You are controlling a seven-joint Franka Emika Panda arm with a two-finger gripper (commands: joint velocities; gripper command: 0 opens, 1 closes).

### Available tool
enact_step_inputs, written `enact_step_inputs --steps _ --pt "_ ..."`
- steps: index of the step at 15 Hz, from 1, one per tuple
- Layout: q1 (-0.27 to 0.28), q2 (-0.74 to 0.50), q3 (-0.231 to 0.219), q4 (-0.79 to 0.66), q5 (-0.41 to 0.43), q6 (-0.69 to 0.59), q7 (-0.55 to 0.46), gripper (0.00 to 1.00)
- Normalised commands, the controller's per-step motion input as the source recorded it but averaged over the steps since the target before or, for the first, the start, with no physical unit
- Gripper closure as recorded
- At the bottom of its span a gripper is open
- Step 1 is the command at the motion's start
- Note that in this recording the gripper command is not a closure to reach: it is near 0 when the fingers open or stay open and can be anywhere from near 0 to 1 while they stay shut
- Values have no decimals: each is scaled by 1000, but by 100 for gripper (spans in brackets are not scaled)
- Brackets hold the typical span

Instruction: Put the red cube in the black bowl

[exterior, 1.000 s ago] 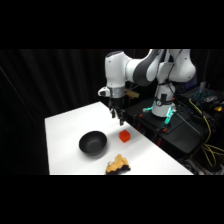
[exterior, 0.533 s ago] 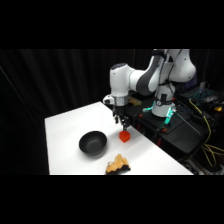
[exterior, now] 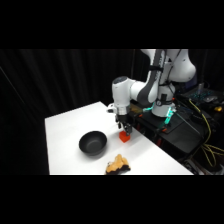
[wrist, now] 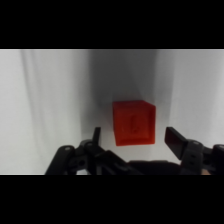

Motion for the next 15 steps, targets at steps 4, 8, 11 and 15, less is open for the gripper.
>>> enact_step_inputs --steps 4,8,11,15 --pt "-109 163 81 49 91 183 -175 0" --pt "-175 164 144 104 162 143 -260 0" --pt "-159 150 159 118 155 196 -261 100" --pt "-132 123 122 108 134 130 -204 100"
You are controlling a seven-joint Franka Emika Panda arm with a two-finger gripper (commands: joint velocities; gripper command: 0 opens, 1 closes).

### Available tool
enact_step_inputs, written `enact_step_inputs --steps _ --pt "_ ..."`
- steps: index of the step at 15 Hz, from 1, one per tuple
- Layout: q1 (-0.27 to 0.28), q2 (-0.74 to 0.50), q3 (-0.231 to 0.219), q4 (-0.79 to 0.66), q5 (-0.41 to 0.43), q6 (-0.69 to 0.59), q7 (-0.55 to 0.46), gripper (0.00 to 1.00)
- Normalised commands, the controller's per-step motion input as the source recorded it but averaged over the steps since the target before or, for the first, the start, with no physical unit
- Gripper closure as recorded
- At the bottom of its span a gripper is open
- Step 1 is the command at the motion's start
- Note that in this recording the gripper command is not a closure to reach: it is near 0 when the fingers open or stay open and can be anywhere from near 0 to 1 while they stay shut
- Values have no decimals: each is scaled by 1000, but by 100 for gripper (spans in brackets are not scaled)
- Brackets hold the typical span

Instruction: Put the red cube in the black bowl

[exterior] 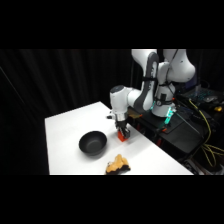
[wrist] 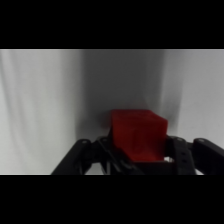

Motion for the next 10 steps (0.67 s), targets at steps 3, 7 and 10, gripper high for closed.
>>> enact_step_inputs --steps 3,7,10 --pt "-46 -62 17 39 74 -57 -59 100" --pt "84 -361 -110 15 -63 -357 98 100" --pt "94 -570 -144 68 -123 -608 145 100"
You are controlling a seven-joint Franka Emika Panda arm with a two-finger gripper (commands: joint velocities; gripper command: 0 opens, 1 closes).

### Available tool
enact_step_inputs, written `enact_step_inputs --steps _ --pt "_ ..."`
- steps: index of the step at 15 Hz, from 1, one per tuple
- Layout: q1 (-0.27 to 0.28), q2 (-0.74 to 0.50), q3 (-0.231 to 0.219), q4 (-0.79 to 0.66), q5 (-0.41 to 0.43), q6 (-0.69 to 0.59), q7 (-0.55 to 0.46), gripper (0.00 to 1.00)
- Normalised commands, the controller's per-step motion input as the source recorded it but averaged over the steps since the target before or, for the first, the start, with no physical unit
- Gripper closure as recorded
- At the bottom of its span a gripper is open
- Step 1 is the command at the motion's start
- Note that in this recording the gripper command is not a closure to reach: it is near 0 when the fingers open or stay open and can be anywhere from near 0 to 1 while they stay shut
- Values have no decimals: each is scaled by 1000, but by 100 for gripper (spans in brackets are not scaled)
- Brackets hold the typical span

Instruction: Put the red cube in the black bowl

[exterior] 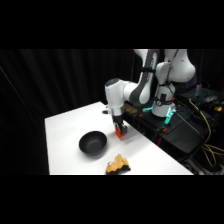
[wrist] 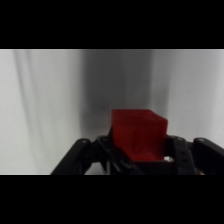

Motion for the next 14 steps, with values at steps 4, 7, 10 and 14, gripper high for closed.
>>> enact_step_inputs --steps 4,7,10,14 --pt "110 -430 -120 135 -206 -529 222 100" --pt "94 -182 -56 202 -175 -374 191 100" --pt "77 9 -34 310 -114 -237 98 100" --pt "31 184 -46 461 -18 -186 -61 100"
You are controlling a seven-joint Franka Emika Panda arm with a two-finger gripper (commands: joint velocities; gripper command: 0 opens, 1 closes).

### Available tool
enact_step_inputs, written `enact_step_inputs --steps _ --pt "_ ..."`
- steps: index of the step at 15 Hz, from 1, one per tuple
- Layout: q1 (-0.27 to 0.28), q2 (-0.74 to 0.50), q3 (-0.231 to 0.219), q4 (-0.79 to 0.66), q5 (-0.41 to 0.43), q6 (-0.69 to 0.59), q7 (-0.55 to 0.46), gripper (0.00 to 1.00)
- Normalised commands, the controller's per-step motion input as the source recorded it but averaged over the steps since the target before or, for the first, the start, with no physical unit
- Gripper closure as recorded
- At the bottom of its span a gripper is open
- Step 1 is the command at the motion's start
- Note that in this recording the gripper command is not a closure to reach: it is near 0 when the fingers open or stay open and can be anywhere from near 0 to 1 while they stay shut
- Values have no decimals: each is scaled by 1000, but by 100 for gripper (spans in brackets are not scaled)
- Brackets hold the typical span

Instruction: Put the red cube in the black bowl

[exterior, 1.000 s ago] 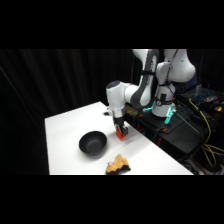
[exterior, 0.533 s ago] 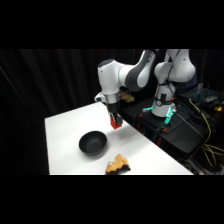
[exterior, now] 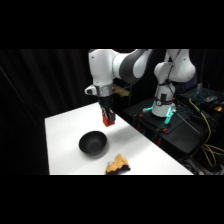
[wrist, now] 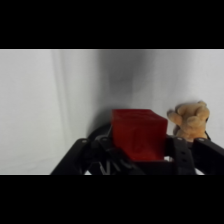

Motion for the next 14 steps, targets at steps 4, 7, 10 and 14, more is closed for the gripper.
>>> enact_step_inputs --steps 4,7,10,14 --pt "-19 314 -49 570 96 -206 -191 100" --pt "-42 392 -10 562 163 -167 -261 100" --pt "-49 425 10 477 132 -90 -270 100" --pt "-78 383 37 380 140 -64 -290 100"
